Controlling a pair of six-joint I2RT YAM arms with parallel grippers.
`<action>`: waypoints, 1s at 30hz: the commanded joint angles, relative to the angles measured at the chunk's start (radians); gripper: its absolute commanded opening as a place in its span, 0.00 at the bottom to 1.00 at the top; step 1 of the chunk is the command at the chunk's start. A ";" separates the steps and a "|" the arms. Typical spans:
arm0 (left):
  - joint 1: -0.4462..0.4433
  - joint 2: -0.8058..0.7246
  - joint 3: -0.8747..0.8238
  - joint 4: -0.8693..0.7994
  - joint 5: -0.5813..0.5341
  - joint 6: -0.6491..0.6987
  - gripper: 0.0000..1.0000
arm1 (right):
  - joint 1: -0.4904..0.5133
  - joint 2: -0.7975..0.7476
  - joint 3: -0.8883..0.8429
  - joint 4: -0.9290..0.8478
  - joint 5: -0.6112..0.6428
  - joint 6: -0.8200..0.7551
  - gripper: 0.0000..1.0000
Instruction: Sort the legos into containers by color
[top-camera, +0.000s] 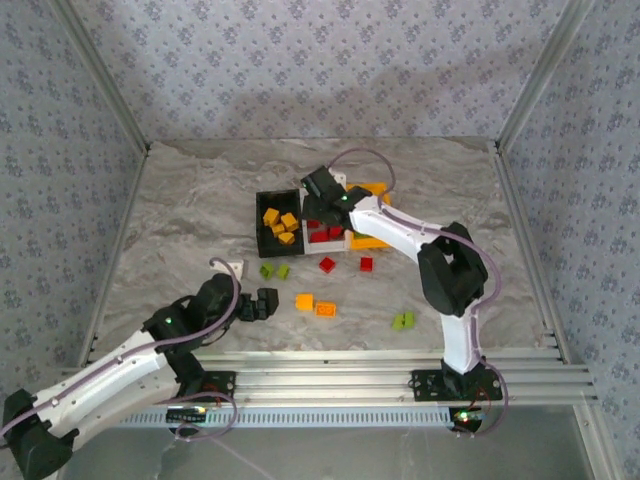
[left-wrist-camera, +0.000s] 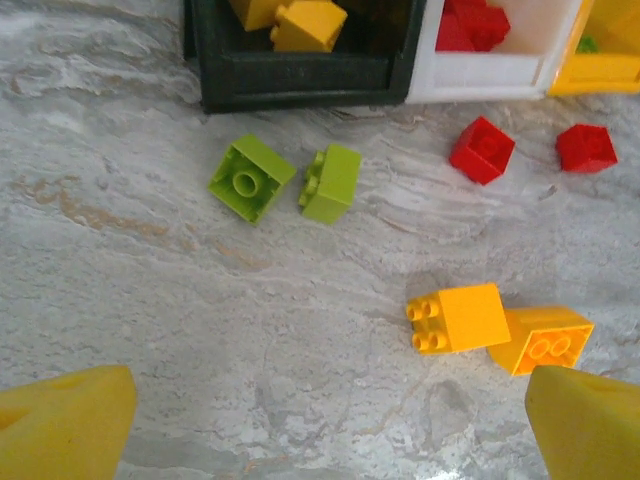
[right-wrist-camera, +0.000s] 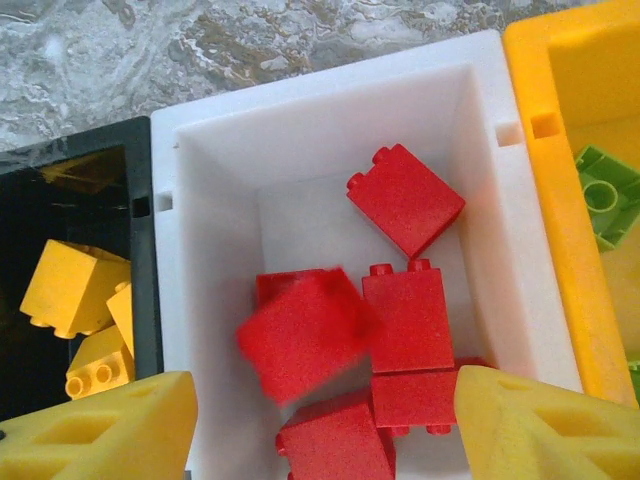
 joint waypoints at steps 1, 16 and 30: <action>0.004 0.062 0.006 0.088 0.089 0.037 0.99 | 0.012 -0.138 -0.096 0.047 -0.014 -0.009 0.71; -0.129 0.613 0.171 0.245 0.113 0.093 0.84 | 0.042 -0.564 -0.598 0.153 0.000 0.055 0.71; -0.139 0.803 0.232 0.236 0.030 0.095 0.75 | 0.042 -0.688 -0.706 0.172 0.015 0.077 0.72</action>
